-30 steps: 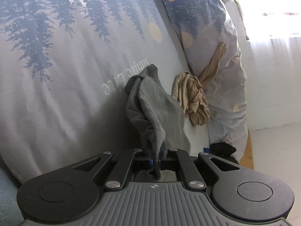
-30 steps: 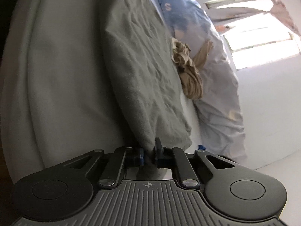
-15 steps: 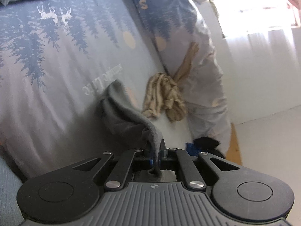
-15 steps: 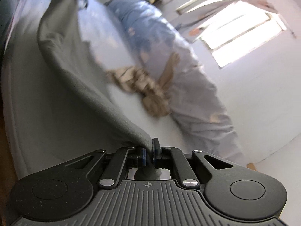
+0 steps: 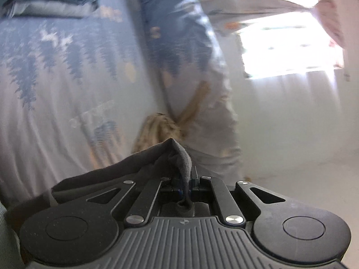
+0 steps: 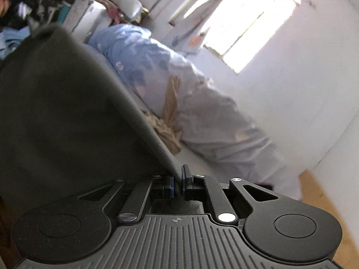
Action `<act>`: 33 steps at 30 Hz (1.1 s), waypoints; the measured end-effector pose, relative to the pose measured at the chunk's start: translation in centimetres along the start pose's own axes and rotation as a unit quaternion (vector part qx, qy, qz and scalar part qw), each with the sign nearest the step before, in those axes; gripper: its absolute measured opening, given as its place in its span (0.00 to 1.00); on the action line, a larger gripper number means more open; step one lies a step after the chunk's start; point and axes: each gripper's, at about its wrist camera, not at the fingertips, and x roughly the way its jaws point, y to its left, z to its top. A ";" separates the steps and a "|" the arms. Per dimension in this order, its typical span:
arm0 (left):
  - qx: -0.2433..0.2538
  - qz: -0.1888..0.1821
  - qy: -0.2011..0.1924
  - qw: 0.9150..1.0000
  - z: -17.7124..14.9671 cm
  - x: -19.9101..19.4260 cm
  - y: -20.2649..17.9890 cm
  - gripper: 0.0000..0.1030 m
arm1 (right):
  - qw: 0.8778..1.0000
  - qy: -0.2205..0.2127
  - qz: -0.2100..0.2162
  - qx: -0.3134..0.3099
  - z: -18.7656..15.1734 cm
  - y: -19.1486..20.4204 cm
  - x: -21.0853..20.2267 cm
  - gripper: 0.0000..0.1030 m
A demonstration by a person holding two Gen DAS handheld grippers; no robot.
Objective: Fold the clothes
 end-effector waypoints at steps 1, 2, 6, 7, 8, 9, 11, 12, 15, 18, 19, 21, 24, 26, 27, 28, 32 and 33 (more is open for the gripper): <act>-0.004 0.011 0.001 1.000 0.3 1.4 0.4 0.07 | 1.000 0.010 0.009 0.010 -0.3 -0.4 1.6 0.08; -0.008 0.023 0.002 1.000 0.6 2.8 0.8 0.07 | 0.999 0.021 0.018 0.019 -0.6 -0.8 3.1 0.08; -0.019 0.072 0.003 0.997 2.1 8.7 2.7 0.07 | 0.995 0.064 0.062 0.047 -2.1 -1.6 9.7 0.08; -0.020 0.081 0.002 0.997 2.5 10.1 3.2 0.07 | 0.993 0.075 0.074 0.054 -2.4 -1.7 11.5 0.08; -0.022 0.091 0.002 0.996 3.0 11.5 3.6 0.07 | 0.991 0.082 0.081 0.062 -2.7 -1.9 13.3 0.08; -0.025 0.102 0.001 0.994 3.5 12.9 4.1 0.07 | 0.990 0.089 0.089 0.069 -2.9 -2.0 15.1 0.08; -0.035 0.120 0.007 0.992 4.7 15.6 4.8 0.07 | 0.985 0.101 0.108 0.092 -3.2 -2.9 18.9 0.09; -0.041 0.129 0.011 0.991 5.3 17.0 5.2 0.07 | 0.981 0.108 0.116 0.108 -3.5 -3.3 20.6 0.09; -0.035 0.145 0.019 0.989 6.9 20.5 6.2 0.11 | 0.969 0.139 0.142 0.149 -5.1 -3.8 25.9 0.10; -0.042 0.116 -0.009 0.992 8.1 22.0 7.5 0.19 | 0.960 0.167 0.142 0.175 -6.9 -3.3 30.3 0.15; -0.038 0.096 -0.025 0.994 8.3 21.8 7.8 0.25 | 0.959 0.169 0.129 0.188 -7.4 -3.0 31.1 0.17; -0.020 0.061 -0.051 0.997 8.8 21.3 8.1 0.37 | 0.963 0.152 0.069 0.210 -8.1 -3.0 31.7 0.18; 0.020 0.048 -0.055 0.997 9.3 20.9 9.0 0.56 | 0.963 0.117 -0.035 0.239 -8.8 -3.0 30.3 0.30; 0.039 0.045 -0.042 0.997 9.6 20.5 9.8 0.59 | 0.958 0.097 -0.057 0.264 -9.0 -2.6 28.7 0.38; 0.051 0.042 -0.038 0.997 9.6 20.2 10.1 0.61 | 0.956 0.088 -0.051 0.274 -8.9 -2.1 27.7 0.42; 0.062 0.039 -0.034 0.997 9.7 19.9 10.5 0.67 | 0.956 0.079 -0.044 0.278 -8.7 -1.3 26.5 0.51; 0.109 0.033 -0.019 0.993 9.7 18.7 10.7 0.78 | 0.957 0.040 -0.010 0.286 -6.8 3.1 21.6 0.64; 0.134 0.037 -0.012 0.990 9.6 18.8 10.2 0.79 | 0.956 0.036 0.001 0.291 -6.1 4.4 20.3 0.66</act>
